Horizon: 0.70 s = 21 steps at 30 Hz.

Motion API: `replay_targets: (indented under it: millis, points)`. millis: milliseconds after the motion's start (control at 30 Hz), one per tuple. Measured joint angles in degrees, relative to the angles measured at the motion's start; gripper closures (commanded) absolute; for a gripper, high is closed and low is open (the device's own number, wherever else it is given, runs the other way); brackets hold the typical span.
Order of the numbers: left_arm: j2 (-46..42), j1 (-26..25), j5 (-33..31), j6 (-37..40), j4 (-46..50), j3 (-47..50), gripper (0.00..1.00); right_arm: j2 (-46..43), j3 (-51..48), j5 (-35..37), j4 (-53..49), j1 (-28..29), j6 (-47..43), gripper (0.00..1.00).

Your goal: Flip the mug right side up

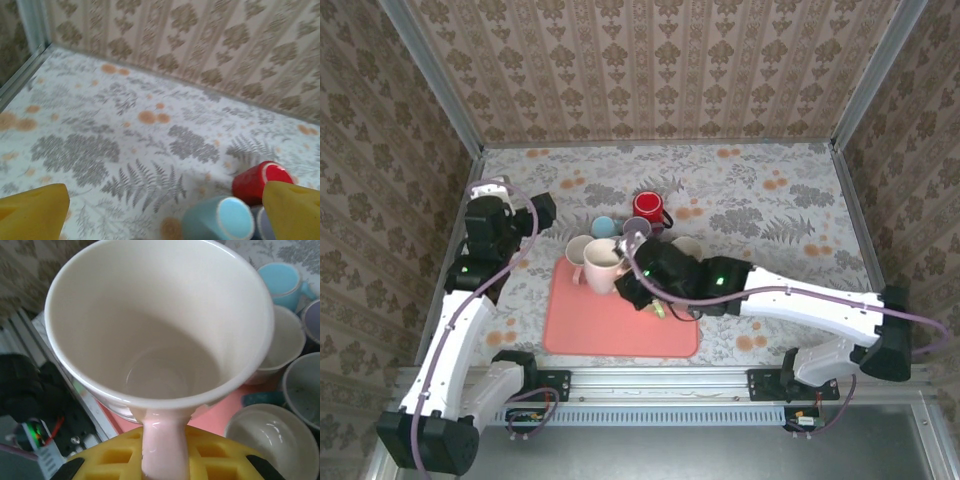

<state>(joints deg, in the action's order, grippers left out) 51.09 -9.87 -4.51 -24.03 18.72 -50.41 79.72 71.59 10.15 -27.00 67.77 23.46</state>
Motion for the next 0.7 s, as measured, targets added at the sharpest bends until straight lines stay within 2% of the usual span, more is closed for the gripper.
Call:
replay_targets:
  millis: [233,700]
  points:
    - [-0.87,1.36,-1.36,-1.79,1.68,0.02,0.0,3.19,-5.18,5.95,3.3,6.38,-3.5,1.0]
    - [-0.9,1.68,-0.59,-3.02,1.68,0.02,0.0,8.17,-15.06,9.03,11.15,8.02,-3.82,1.0]
